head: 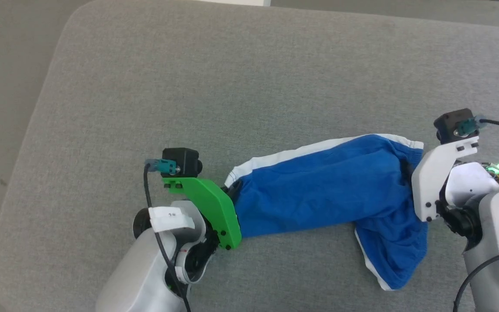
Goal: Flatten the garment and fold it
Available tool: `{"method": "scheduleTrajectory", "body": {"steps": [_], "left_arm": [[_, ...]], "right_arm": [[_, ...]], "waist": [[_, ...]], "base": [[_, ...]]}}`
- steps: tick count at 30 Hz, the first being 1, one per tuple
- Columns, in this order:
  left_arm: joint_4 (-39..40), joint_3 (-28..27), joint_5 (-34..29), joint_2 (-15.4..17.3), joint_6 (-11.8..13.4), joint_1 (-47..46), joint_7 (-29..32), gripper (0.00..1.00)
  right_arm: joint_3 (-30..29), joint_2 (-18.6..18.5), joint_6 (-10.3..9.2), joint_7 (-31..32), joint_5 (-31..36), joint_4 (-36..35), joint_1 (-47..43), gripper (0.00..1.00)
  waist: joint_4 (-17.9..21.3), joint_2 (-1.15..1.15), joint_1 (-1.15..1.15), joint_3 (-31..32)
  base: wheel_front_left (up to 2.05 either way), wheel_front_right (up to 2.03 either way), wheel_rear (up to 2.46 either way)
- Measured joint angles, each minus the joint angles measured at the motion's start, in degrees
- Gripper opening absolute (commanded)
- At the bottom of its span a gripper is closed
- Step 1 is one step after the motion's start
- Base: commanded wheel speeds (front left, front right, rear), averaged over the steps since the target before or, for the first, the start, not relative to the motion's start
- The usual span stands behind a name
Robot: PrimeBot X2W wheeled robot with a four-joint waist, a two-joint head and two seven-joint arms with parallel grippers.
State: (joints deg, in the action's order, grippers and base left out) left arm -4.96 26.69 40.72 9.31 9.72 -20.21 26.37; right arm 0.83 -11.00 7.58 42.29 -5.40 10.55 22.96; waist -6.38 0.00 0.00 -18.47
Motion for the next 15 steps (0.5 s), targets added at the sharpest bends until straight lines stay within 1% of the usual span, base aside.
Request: {"method": "scheduleTrajectory", "body": {"steps": [7,8,9,15], "left_arm": [[-0.24,0.42,0.01,-0.31,-0.01,0.21,0.00,0.00],[-0.24,0.42,0.02,-0.34,-0.01,0.21,-0.11,0.00],[-0.27,0.41,0.02,-0.36,-0.01,0.21,-0.25,0.00],[-0.58,-0.16,0.29,-0.49,-0.16,0.21,-2.00,0.00]], "right_arm": [[1.86,-0.81,-0.01,-2.33,-0.30,2.35,0.82,1.00],[2.07,-0.98,-0.01,-2.68,-0.30,2.42,0.87,0.29],[2.32,-1.15,-0.01,-3.48,-0.41,2.53,0.87,0.00],[3.31,-1.46,0.00,-7.38,-2.34,3.66,1.10,0.00]], "waist": [[-0.86,0.00,0.00,-0.67],[-0.85,0.00,0.00,-0.67],[-0.83,0.00,0.00,-0.66],[-0.34,0.00,0.00,0.15]], "base": [[0.00,0.00,0.00],[0.00,0.00,0.00],[0.00,0.00,0.00],[0.00,0.00,0.00]]}}
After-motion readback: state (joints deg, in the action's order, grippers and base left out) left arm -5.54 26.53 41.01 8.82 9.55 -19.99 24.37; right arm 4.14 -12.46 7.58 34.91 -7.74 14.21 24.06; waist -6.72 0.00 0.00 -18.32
